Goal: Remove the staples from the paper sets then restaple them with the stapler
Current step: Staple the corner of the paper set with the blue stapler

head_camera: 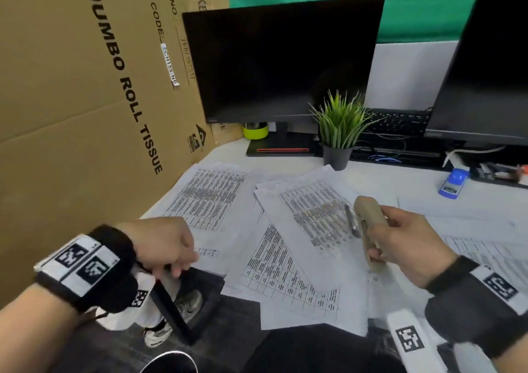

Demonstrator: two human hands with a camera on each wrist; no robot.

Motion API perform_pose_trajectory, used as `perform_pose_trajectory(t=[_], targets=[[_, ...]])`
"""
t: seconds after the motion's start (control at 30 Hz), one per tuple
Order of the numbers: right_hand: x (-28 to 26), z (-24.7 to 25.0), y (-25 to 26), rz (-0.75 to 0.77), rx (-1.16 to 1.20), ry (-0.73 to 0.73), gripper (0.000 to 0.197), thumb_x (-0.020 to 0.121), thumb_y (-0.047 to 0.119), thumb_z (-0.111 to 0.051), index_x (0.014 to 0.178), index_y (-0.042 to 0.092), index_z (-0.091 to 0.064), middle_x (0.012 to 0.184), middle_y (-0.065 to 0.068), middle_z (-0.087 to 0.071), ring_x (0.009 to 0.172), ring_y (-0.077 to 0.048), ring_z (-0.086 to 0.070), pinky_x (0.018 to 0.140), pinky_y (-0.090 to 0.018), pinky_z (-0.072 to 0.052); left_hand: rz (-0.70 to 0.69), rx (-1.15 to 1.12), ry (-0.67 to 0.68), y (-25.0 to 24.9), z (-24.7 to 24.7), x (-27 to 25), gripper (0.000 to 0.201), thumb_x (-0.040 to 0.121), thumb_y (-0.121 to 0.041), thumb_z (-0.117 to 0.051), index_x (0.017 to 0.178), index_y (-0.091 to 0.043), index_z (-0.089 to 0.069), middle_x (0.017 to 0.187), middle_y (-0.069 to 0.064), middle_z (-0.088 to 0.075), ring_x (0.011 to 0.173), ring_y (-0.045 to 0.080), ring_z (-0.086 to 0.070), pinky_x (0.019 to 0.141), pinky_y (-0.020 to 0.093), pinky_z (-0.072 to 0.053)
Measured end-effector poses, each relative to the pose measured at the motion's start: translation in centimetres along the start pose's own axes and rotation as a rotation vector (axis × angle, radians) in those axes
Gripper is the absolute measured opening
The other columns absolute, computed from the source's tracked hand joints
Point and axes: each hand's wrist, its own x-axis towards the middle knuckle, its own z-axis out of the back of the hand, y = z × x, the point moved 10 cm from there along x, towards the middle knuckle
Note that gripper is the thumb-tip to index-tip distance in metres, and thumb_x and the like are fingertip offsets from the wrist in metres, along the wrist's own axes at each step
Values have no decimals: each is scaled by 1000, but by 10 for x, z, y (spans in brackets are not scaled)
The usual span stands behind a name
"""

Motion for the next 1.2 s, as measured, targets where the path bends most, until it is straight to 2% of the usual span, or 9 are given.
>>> perform_pose_trajectory(t=[0.23, 0.3, 0.4, 0.57, 0.63, 0.8, 1.0, 1.07, 1.2], targets=[[-16, 166, -58, -157, 112, -418, 17, 95, 15, -54, 106, 2, -53, 69, -12, -49, 46, -22, -45, 50, -31, -37, -543, -47, -164, -241, 29, 36, 19, 94, -29, -58, 101, -15, -69, 97, -1, -69, 65, 13, -64, 55, 22, -49], [-30, 219, -82, -223, 79, -554, 51, 93, 26, -60, 136, 5, -41, 81, -14, -56, 56, -25, -52, 50, -35, -46, -611, 51, -87, -300, -6, 55, 33, 95, -33, -58, 122, -16, -62, 119, -1, -63, 91, 14, -63, 73, 21, -49], [-40, 285, -96, -273, 24, -677, 65, 91, 30, -62, 143, 3, -32, 74, -12, -52, 54, -22, -45, 44, -27, -41, -648, 177, -54, -363, -45, 76, 58, 94, -41, -58, 145, -21, -40, 148, -1, -41, 132, 17, -42, 105, 25, -35], [-15, 364, -52, -337, -663, -821, 46, 96, 35, -43, 132, 6, -46, 133, -22, -49, 114, -37, -48, 96, -41, -42, -576, 257, -46, -405, -62, 110, 77, 87, -51, -62, 149, -17, -30, 153, 4, -33, 138, 23, -36, 112, 33, -34], [16, 371, -34, -313, -833, -741, 47, 93, 28, -45, 136, 11, -45, 136, -18, -49, 123, -34, -45, 103, -41, -40, -505, 315, -37, -410, -65, 129, 88, 79, -62, -63, 148, -18, -29, 151, 4, -34, 137, 24, -35, 111, 39, -35], [115, 312, -5, -180, -538, -445, 43, 90, 24, -58, 129, 6, -52, 124, -17, -60, 111, -32, -59, 98, -42, -48, -463, 438, -22, -418, -73, 148, 93, 72, -64, -70, 144, -19, -32, 143, 4, -36, 132, 24, -36, 108, 40, -36], [212, 243, -11, -229, -275, -312, 77, 81, 61, -52, 145, 22, -34, 127, -14, -56, 91, -29, -61, 84, -37, -51, -448, 391, 40, -426, -77, 158, 89, 71, -53, -79, 138, -10, -39, 139, 7, -45, 126, 24, -46, 103, 36, -42], [225, 238, -22, -275, -365, -296, 64, 92, 44, -46, 147, 18, -28, 113, -13, -58, 74, -22, -57, 72, -30, -46, -441, 388, 66, -426, -79, 159, 85, 73, -51, -79, 137, -9, -42, 138, 7, -48, 126, 25, -48, 103, 36, -43], [219, 235, -36, -283, -28, -212, 34, 99, 24, -40, 130, 12, -41, 118, -11, -50, 95, -27, -58, 71, -33, -57, -503, 343, 43, -433, -83, 155, 74, 77, -38, -79, 135, -9, -44, 135, 7, -49, 123, 25, -51, 102, 34, -44]])
